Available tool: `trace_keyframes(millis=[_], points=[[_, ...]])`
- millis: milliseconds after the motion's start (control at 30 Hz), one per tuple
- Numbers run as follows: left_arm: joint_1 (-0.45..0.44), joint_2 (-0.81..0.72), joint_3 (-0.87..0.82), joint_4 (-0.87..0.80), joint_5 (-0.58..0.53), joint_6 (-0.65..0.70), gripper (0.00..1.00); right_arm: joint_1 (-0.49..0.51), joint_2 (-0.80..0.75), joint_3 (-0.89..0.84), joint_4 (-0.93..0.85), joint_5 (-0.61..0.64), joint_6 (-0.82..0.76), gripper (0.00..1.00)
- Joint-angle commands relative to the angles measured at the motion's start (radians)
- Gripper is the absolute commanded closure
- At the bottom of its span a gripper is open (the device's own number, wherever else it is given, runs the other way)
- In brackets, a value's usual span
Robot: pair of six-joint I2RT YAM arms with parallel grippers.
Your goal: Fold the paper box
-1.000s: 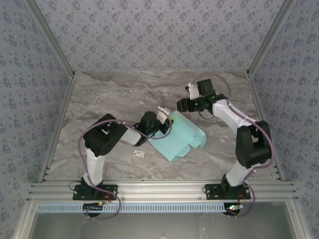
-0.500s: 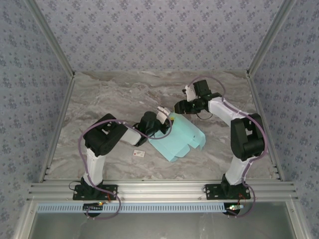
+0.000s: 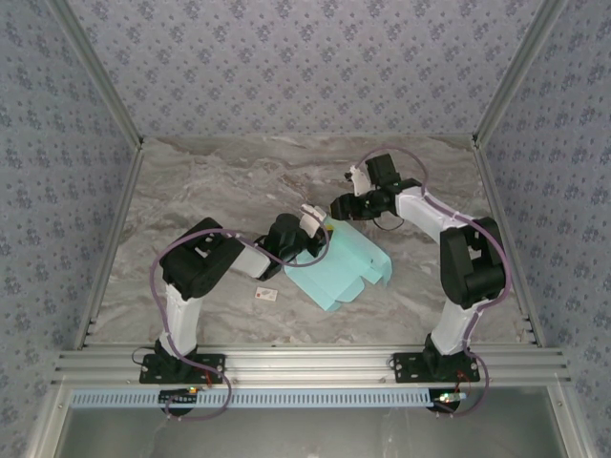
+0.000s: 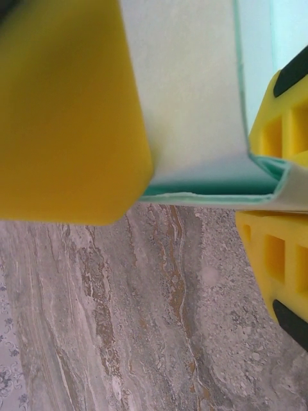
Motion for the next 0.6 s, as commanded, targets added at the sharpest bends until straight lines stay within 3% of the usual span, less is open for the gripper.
trace_keyframes(millis=[0,333,567], points=[[-0.001,0.019,0.012,0.005,0.021,0.016,0.83,0.016,0.021,-0.011,-0.084,0.096,-0.026,0.46],[-0.001,0.014,0.0,0.013,0.025,0.028,0.83,0.04,0.022,-0.043,-0.085,0.159,-0.027,0.46],[0.0,-0.006,0.001,-0.014,0.016,0.03,0.93,0.014,-0.007,0.015,-0.097,0.116,-0.02,0.45]])
